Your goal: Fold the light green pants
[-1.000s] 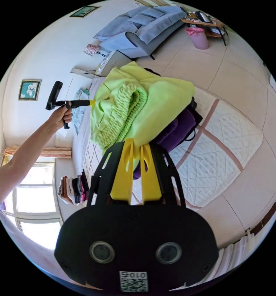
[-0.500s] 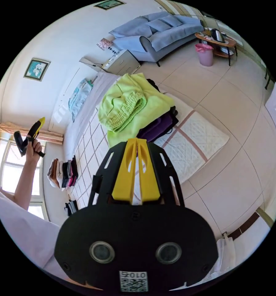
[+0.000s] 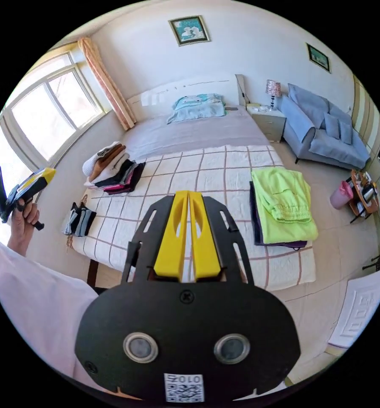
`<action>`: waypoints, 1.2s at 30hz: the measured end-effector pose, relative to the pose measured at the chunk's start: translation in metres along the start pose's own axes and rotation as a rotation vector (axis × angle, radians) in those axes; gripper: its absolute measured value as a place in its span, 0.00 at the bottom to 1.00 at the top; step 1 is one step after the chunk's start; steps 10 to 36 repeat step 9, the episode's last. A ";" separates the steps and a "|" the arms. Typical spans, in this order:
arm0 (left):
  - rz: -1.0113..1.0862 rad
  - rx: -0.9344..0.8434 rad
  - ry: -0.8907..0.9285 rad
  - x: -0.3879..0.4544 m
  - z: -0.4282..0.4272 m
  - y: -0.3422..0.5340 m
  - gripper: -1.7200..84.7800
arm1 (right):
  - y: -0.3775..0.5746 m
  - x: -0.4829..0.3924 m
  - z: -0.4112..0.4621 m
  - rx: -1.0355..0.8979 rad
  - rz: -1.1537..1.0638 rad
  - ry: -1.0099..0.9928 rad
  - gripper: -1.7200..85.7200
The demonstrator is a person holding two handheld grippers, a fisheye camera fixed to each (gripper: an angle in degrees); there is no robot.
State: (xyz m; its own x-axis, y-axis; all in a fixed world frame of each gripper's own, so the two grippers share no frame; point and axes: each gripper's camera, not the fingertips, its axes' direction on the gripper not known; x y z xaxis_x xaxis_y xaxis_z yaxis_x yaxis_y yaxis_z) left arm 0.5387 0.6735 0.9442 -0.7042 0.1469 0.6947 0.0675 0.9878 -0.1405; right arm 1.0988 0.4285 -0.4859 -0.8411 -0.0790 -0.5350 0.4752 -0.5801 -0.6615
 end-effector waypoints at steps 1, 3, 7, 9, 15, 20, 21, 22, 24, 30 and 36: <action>-0.031 0.015 -0.078 -0.001 -0.035 0.022 0.02 | -0.002 -0.021 0.005 0.002 -0.031 -0.018 0.05; -0.098 0.007 -0.187 -0.003 -0.086 0.054 0.02 | -0.008 -0.102 0.026 -0.010 -0.167 -0.085 0.05; -0.267 -0.060 -0.365 -0.006 -0.190 0.110 0.02 | -0.018 -0.212 0.049 -0.048 -0.385 -0.150 0.05; -0.297 -0.071 -0.442 -0.001 -0.232 0.126 0.02 | -0.025 -0.269 0.052 -0.017 -0.507 -0.209 0.05; -0.297 -0.071 -0.442 -0.001 -0.232 0.126 0.02 | -0.025 -0.269 0.052 -0.017 -0.507 -0.209 0.05; -0.297 -0.071 -0.442 -0.001 -0.232 0.126 0.02 | -0.025 -0.269 0.052 -0.017 -0.507 -0.209 0.05; -0.297 -0.071 -0.442 -0.001 -0.232 0.126 0.02 | -0.025 -0.269 0.052 -0.017 -0.507 -0.209 0.05; -0.297 -0.071 -0.442 -0.001 -0.232 0.126 0.02 | -0.025 -0.269 0.052 -0.017 -0.507 -0.209 0.05; -0.297 -0.071 -0.442 -0.001 -0.232 0.126 0.02 | -0.025 -0.269 0.052 -0.017 -0.507 -0.209 0.05; -0.297 -0.071 -0.442 -0.001 -0.232 0.126 0.02 | -0.025 -0.269 0.052 -0.017 -0.507 -0.209 0.05; -0.297 -0.071 -0.442 -0.001 -0.232 0.126 0.02 | -0.025 -0.269 0.052 -0.017 -0.507 -0.209 0.05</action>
